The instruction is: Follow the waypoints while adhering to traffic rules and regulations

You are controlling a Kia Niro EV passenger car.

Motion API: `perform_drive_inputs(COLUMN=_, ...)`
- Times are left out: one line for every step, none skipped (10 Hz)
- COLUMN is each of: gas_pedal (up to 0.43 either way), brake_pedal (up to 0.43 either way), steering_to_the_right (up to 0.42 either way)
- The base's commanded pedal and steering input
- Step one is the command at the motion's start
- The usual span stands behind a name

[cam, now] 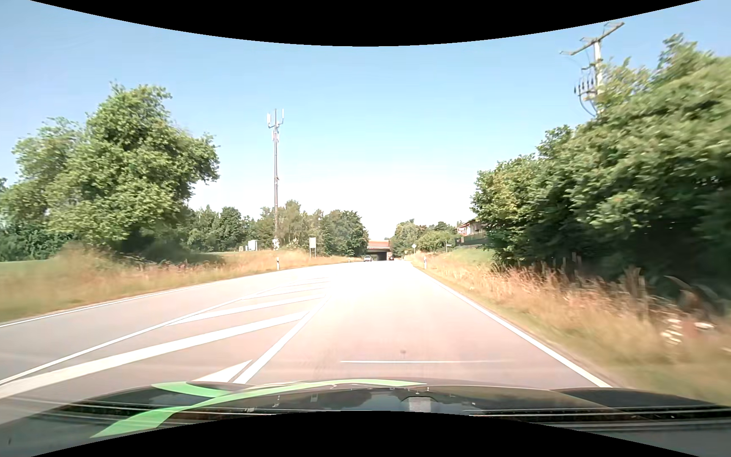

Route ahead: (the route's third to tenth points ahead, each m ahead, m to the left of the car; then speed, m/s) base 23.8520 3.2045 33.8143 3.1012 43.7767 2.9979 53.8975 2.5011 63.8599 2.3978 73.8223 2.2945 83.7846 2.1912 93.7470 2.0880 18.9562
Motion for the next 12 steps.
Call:
perform_drive_inputs(gas_pedal=0.228, brake_pedal=0.000, steering_to_the_right=0.004)
perform_drive_inputs(gas_pedal=0.228, brake_pedal=0.000, steering_to_the_right=0.004)
perform_drive_inputs(gas_pedal=0.197, brake_pedal=0.000, steering_to_the_right=0.002)
perform_drive_inputs(gas_pedal=0.177, brake_pedal=0.000, steering_to_the_right=0.000)
perform_drive_inputs(gas_pedal=0.177, brake_pedal=0.000, steering_to_the_right=0.000)
perform_drive_inputs(gas_pedal=0.189, brake_pedal=0.000, steering_to_the_right=0.000)
perform_drive_inputs(gas_pedal=0.197, brake_pedal=0.000, steering_to_the_right=0.000)
perform_drive_inputs(gas_pedal=0.209, brake_pedal=0.000, steering_to_the_right=0.001)
perform_drive_inputs(gas_pedal=0.209, brake_pedal=0.000, steering_to_the_right=0.001)
perform_drive_inputs(gas_pedal=0.209, brake_pedal=0.000, steering_to_the_right=0.001)
perform_drive_inputs(gas_pedal=0.189, brake_pedal=0.000, steering_to_the_right=0.001)
perform_drive_inputs(gas_pedal=0.189, brake_pedal=0.000, steering_to_the_right=0.000)
